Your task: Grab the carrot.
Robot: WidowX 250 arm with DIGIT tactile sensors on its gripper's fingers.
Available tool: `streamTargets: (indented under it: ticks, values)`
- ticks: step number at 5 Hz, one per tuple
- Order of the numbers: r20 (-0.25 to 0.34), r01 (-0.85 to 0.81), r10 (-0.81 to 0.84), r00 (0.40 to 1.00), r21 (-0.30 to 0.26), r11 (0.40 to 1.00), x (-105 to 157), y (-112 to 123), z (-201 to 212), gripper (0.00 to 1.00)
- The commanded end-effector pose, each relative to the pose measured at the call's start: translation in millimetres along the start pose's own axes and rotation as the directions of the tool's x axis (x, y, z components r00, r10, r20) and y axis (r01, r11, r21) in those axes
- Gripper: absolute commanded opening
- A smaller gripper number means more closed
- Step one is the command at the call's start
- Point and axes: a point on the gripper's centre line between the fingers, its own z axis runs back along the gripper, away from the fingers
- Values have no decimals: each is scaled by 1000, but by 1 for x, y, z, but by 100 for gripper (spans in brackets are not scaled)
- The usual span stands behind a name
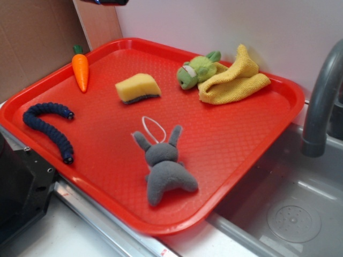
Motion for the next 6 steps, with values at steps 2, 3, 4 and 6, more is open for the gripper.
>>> streamTargets:
  ticks: [2,3,4,6]
  values:
    - [183,-635,624,759,2,772,17,141,-64,100]
    - [228,-758,731,643,55,650,19,162,-88,100]
    - [259,-797,764,591,44,602,23,183,-124,100]
    - [210,-800,775,596,75,595,28,198,-156,100]
